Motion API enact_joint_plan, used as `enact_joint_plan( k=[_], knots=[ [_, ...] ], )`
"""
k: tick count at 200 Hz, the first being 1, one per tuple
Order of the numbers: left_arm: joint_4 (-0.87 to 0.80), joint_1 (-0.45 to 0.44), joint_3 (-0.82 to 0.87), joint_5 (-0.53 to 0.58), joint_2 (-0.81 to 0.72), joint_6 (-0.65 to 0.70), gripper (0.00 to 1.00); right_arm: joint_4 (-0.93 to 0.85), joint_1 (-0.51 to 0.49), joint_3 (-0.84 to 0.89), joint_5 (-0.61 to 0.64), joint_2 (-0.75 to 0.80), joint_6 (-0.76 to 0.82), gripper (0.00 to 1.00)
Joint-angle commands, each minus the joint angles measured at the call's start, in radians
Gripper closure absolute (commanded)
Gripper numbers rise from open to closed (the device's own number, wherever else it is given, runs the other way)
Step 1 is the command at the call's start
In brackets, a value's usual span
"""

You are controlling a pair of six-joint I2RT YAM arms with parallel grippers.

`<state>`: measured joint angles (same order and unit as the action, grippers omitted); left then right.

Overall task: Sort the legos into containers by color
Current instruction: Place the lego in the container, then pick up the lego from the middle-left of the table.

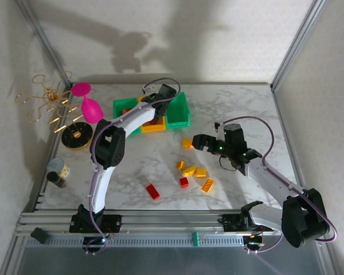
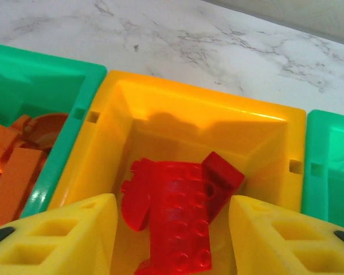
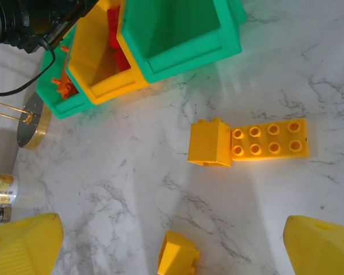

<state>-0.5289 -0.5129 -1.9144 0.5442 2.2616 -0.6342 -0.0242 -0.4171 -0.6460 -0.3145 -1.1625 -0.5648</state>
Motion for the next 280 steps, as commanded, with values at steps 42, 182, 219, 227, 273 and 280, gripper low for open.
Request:
enact_joint_plan(
  k=[42, 182, 219, 227, 273, 280],
  knots=[
    [-0.014, -0.019, 0.061, -0.016, -0.197, 0.051, 0.4, -0.049, -0.013, -0.024, 0.021, 0.055, 0.003, 0.01],
    [-0.08, -0.419, 0.905, -0.102, -0.883, -0.456, 0.34, -0.123, -0.084, 0.125, 0.01, 0.189, -0.006, 0.01],
    [-0.089, -0.551, 0.993, -0.151, -0.887, -0.607, 0.29, -0.067, -0.133, 0.221, -0.007, 0.223, -0.048, 0.01],
    [-0.088, -0.578, 0.997, -0.155, -0.87, -0.633, 0.28, -0.054, -0.143, 0.238, -0.004, 0.227, -0.053, 0.01],
    [-0.078, -0.66, 1.008, -0.194, -0.746, -0.719, 0.25, -0.087, -0.154, 0.27, 0.062, 0.238, -0.052, 0.01],
    [-0.087, -0.666, 1.013, -0.189, -0.743, -0.737, 0.24, -0.087, -0.155, 0.272, 0.063, 0.242, -0.053, 0.01]
  ],
)
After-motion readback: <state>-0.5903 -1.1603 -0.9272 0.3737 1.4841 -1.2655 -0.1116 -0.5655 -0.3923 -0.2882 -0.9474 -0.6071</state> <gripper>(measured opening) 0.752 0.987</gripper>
